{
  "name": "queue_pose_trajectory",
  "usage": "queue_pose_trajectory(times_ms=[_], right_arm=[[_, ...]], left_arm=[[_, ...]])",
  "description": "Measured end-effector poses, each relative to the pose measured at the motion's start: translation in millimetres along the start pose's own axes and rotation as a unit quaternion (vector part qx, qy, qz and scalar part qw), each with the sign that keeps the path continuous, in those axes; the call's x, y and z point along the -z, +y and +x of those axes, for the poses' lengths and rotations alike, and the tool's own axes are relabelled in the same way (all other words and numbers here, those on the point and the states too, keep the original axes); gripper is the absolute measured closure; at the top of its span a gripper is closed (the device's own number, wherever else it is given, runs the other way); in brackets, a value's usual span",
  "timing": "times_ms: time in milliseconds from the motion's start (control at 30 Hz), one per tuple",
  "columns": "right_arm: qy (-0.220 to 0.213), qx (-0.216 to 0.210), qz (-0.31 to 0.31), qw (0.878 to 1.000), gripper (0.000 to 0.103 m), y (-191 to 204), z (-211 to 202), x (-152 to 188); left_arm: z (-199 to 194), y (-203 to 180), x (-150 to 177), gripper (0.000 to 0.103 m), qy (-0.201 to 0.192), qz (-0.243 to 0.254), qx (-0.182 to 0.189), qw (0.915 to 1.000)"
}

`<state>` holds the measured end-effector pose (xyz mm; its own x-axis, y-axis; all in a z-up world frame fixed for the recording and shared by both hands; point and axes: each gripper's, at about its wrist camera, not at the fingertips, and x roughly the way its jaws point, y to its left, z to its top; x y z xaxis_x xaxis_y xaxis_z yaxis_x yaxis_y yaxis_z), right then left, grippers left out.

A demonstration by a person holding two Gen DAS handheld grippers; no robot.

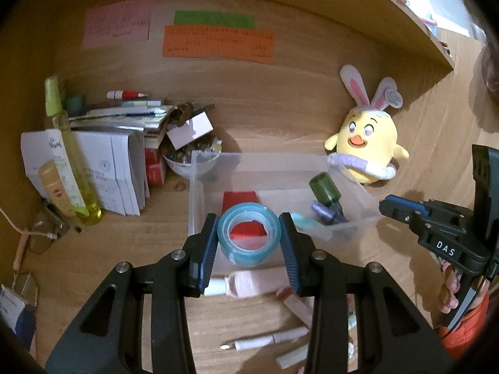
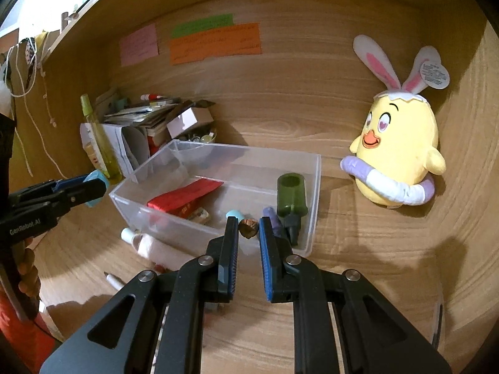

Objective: Organize objects
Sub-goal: 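Carry the blue tape roll over the bin and release it with the left gripper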

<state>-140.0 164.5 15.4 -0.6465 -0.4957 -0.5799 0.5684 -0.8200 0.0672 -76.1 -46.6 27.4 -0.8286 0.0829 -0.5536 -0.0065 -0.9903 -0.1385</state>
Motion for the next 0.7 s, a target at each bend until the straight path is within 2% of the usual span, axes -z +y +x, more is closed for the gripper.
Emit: queue_pose_trajectory(times_ms=[300,700], right_arm=[[0.007,0.002,-0.010,1.000,0.091,-1,21,-13],[0.045,0.007,-0.004,0.999,0.091,-12,60,-15]], left_arm=[[23,-1,-16,0.064,0.011,0.001,0.002,0.9999],[70,-2,-21,0.064,0.063,0.003,0.013,0.9979]])
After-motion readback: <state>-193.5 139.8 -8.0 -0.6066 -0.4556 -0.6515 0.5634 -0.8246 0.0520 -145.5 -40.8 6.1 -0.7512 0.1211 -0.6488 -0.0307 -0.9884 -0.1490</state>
